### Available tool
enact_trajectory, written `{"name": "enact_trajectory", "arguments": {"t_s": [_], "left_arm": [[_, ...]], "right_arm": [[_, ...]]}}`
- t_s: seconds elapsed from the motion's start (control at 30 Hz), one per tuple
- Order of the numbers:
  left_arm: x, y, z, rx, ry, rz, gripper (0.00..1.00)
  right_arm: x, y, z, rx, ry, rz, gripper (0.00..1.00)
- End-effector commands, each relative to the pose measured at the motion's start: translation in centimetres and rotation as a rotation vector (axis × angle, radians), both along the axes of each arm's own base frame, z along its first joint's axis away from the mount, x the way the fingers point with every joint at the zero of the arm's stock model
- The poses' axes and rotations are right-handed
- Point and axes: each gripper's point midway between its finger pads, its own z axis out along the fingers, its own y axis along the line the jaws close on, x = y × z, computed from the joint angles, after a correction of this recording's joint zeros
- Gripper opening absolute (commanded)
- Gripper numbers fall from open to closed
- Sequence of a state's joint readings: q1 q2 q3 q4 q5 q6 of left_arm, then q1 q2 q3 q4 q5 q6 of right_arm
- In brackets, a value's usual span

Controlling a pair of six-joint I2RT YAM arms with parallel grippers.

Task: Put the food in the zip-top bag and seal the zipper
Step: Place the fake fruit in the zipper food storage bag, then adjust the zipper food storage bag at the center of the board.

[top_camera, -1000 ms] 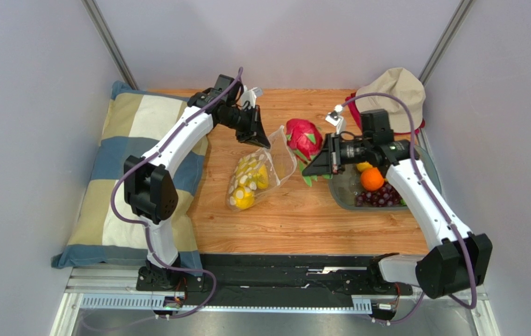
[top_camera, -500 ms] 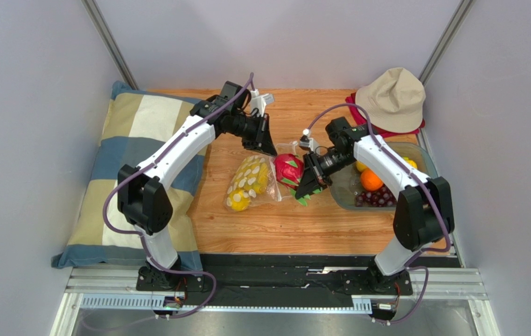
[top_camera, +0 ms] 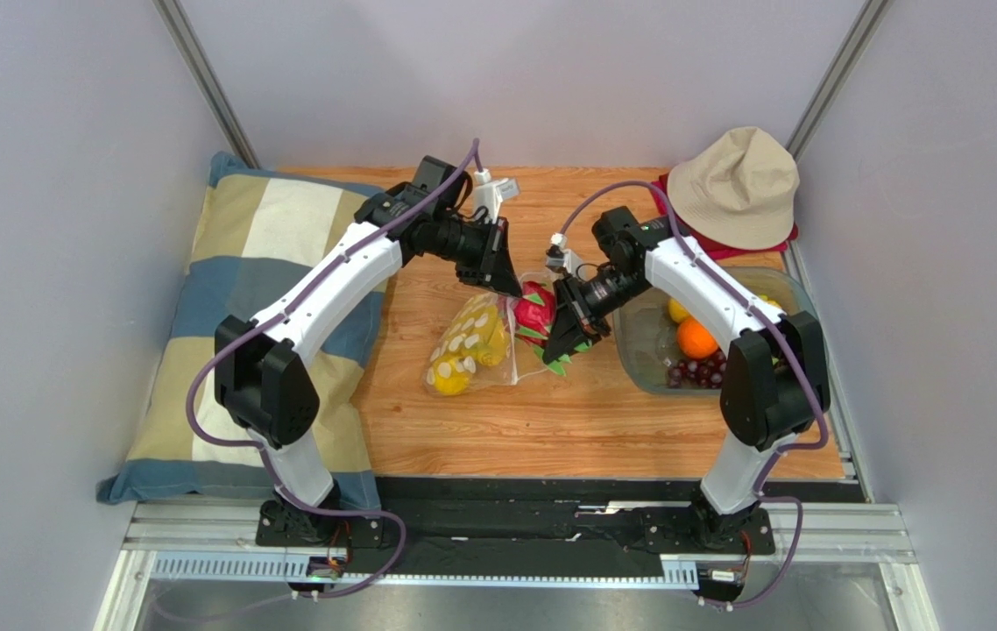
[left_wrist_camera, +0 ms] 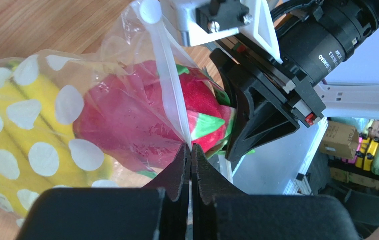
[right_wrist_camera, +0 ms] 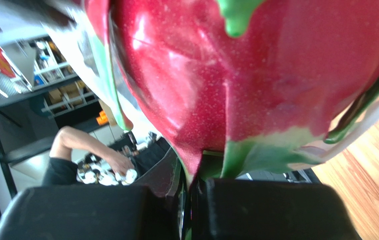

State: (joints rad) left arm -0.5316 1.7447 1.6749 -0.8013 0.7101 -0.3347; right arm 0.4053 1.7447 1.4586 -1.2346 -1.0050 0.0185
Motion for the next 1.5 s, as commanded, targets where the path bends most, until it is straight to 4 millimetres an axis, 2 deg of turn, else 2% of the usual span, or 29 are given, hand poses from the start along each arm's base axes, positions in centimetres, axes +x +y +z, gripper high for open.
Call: {"name": "enact_trajectory", "arguments": {"t_s": [0.0,0.2,0.27,0.37,0.53,0.63,0.73,0.77,0.8,0.87,0.93,1.03,1.07,1.17,1.23,1.33,1.37,1.4,1.47], "left_arm": [[-0.9,-0.4,2.4,-0.065,-0.07,-0.052,0.0],[-1.1,-0.5,2.8,-0.077,-0.078,-0.064,0.0],[-1.1,-0.5,2.7,-0.082,-0.071,-0.067,0.0],[-1.5,-0.7,2.8,-0.098,-0.051,-0.08,0.0],[-1.5,-0.9,2.9,-0.109,-0.038,-0.087,0.0],[-1.7,-1.0,3.2,-0.118,-0.038,-0.092,0.0],[-1.8,-0.9,3.1,-0.121,-0.033,-0.098,0.0],[-1.8,-0.9,3.2,-0.125,-0.033,-0.098,0.0],[-1.7,-0.8,3.2,-0.125,-0.025,-0.092,0.0],[-1.2,-0.5,3.2,-0.134,-0.006,-0.075,0.0],[-0.9,-0.2,3.3,-0.145,0.022,-0.056,0.0],[-0.3,0.3,3.5,-0.158,0.035,-0.04,0.0],[-0.2,0.3,3.5,-0.159,0.028,-0.041,0.0],[-0.2,0.5,3.9,-0.165,0.021,-0.039,0.0],[-0.3,0.5,4.0,-0.168,0.02,-0.04,0.0],[-0.2,0.6,3.9,-0.162,0.019,-0.033,0.0],[-0.2,0.7,3.9,-0.161,0.02,-0.031,0.0],[-0.2,0.7,3.9,-0.16,0.018,-0.029,0.0],[-0.1,0.6,3.9,-0.16,0.019,-0.028,0.0]], "right_arm": [[1.4,2.7,3.5,0.114,-0.049,-0.017,0.0],[-0.3,2.9,1.8,0.043,0.015,0.007,0.0],[0.4,2.6,1.3,0.003,-0.025,-0.019,0.0],[1.9,3.2,1.8,-0.001,-0.063,-0.089,0.0],[5.0,4.9,3.6,0.074,-0.166,-0.24,0.04],[5.2,5.6,3.5,0.052,-0.183,-0.28,0.15],[5.0,5.7,3.1,0.022,-0.2,-0.288,0.37],[4.8,5.7,3.3,0.026,-0.207,-0.283,0.53],[4.7,5.5,3.3,0.028,-0.228,-0.273,0.63],[4.1,4.8,3.4,0.01,-0.251,-0.254,0.79],[3.2,3.9,3.5,0.001,-0.278,-0.2,0.8],[1.9,2.4,4.7,0.016,-0.326,-0.122,0.75],[1.3,2.0,5.4,0.037,-0.339,-0.1,0.72],[1.2,-0.3,5.9,0.016,-0.418,-0.111,0.63],[1.3,-1.7,5.0,-0.023,-0.443,-0.137,0.59],[1.2,-3.1,4.5,-0.079,-0.485,-0.177,0.6],[1.1,-3.6,3.4,-0.113,-0.475,-0.191,0.61],[1.0,-3.6,2.9,-0.123,-0.466,-0.198,0.63],[0.7,-3.7,1.0,-0.157,-0.413,-0.215,0.73]]}}
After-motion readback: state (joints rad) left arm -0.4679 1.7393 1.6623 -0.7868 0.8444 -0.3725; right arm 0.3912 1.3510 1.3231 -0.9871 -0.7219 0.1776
